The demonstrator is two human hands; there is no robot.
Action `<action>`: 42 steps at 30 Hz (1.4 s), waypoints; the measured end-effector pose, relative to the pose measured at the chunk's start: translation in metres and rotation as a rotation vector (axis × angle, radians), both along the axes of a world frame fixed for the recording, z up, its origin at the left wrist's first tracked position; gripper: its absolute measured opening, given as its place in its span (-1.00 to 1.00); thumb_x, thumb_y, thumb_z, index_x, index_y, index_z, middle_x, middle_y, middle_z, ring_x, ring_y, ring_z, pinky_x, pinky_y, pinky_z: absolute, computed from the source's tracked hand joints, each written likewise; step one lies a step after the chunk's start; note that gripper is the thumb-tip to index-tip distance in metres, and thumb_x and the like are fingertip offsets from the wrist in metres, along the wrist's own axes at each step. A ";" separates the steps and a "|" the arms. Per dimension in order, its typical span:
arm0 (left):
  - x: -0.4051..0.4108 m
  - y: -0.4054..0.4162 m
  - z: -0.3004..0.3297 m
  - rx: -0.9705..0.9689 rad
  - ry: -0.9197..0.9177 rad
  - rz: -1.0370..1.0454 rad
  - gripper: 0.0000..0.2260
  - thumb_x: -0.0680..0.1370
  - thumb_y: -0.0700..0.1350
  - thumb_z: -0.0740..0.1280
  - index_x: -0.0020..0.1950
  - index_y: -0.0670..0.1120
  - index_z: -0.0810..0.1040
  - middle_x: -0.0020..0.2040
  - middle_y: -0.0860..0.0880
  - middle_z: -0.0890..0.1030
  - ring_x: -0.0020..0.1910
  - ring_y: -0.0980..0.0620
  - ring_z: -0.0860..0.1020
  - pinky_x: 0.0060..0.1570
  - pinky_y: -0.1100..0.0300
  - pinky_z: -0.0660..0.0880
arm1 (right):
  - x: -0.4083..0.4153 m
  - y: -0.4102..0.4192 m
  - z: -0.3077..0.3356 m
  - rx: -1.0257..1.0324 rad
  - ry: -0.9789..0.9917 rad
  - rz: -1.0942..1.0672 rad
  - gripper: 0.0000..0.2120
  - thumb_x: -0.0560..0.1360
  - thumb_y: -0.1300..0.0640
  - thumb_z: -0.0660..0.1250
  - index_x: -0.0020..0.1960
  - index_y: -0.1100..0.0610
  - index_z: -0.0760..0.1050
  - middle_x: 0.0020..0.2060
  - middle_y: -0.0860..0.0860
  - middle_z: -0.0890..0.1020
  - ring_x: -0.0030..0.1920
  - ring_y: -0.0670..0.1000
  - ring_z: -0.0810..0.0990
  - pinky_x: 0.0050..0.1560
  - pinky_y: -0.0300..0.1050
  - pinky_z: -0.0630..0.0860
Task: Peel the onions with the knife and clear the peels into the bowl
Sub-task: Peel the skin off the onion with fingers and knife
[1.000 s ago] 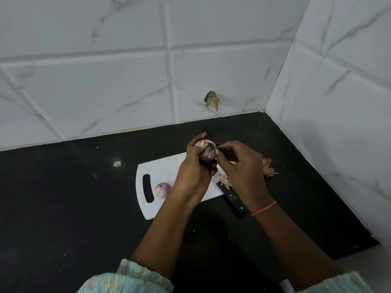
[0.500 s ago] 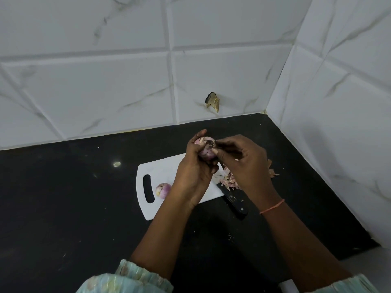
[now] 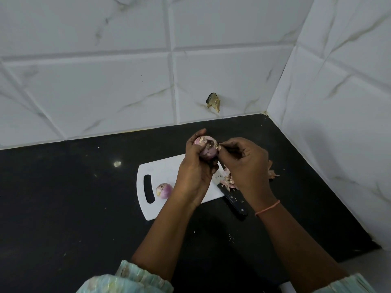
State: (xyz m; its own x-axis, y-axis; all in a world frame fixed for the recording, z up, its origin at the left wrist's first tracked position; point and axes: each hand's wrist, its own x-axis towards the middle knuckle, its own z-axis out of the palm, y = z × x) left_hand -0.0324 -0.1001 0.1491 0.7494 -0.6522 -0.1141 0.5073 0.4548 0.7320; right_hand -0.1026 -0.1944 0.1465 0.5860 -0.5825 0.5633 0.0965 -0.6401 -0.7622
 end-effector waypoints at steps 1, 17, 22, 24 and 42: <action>0.000 0.000 0.000 0.000 0.006 -0.002 -0.76 0.66 -0.18 0.09 0.24 -0.02 0.48 -0.14 -0.06 0.57 -0.28 0.06 0.47 -0.40 0.26 0.37 | 0.000 0.000 0.001 -0.017 0.011 -0.006 -0.94 0.42 0.30 0.48 -0.11 0.21 0.65 -0.25 -0.06 0.65 -0.21 -0.15 0.64 -0.15 -0.40 0.53; -0.002 -0.002 0.000 -0.160 0.155 -0.004 -0.74 0.67 -0.20 0.08 0.27 -0.06 0.47 0.01 -0.13 0.61 -0.01 -0.08 0.59 -0.10 0.11 0.62 | 0.001 0.005 -0.001 0.038 0.072 0.005 -0.88 0.51 0.22 0.43 0.04 0.18 0.63 -0.08 -0.02 0.66 -0.04 -0.10 0.64 -0.03 -0.30 0.55; -0.002 -0.004 -0.004 -0.111 0.094 0.038 -0.75 0.67 -0.21 0.09 0.27 -0.02 0.46 0.01 -0.09 0.59 0.02 -0.08 0.56 0.02 0.04 0.52 | 0.003 0.003 0.000 -0.128 0.094 -0.036 -0.93 0.51 0.29 0.41 -0.01 0.23 0.62 -0.12 0.02 0.66 -0.10 -0.08 0.63 -0.07 -0.34 0.55; -0.002 -0.004 -0.006 -0.082 0.071 0.053 -0.73 0.67 -0.21 0.09 0.27 0.00 0.48 0.06 -0.11 0.58 0.07 -0.12 0.54 0.07 0.02 0.49 | 0.004 0.004 0.001 -0.171 0.142 -0.038 -0.92 0.52 0.29 0.39 0.01 0.22 0.59 -0.09 0.02 0.64 -0.09 -0.08 0.60 -0.06 -0.37 0.52; 0.011 0.003 -0.010 0.116 0.219 -0.066 -0.67 0.69 0.05 0.11 0.07 -0.18 0.52 -0.22 -0.12 0.52 -0.45 0.08 0.38 -0.54 0.29 0.28 | 0.002 -0.002 0.013 0.587 0.299 0.277 -0.85 0.62 0.21 0.21 -0.02 0.05 0.54 -0.24 -0.05 0.63 -0.22 -0.12 0.59 -0.15 -0.17 0.53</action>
